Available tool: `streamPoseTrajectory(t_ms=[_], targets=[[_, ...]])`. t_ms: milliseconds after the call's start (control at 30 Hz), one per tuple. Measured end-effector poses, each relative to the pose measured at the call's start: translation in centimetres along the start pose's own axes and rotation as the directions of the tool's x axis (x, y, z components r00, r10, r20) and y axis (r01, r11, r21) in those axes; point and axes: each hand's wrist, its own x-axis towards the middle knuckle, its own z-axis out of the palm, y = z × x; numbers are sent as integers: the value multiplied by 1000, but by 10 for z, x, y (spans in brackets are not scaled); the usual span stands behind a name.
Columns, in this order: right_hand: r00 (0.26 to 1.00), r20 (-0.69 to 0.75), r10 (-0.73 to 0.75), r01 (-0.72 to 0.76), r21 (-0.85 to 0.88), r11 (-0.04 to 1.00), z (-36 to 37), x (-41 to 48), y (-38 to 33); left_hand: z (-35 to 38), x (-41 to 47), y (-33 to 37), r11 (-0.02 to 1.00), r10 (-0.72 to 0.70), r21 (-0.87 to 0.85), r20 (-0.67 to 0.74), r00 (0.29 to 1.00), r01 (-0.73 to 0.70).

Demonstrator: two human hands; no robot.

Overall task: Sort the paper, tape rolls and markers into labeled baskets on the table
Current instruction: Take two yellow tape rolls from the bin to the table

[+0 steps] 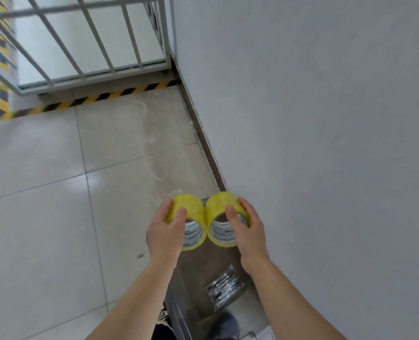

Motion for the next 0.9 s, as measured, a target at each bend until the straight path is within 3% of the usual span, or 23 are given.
streamPoseTrajectory(t_ms=[333,600,900], targets=[[976,-40,-212,214,55,975,-22,-77,-119,-49,-78,109,981,141,-133,11,990,-138],[935,-169,-312,329,85,940,-22,-146,-176,-98,-116,165,954,259,-183,114,959,-236],[861,-366,-354,418,111,902,-29,-240,-213,-148,-172,209,913,390,-255,314,866,-318]])
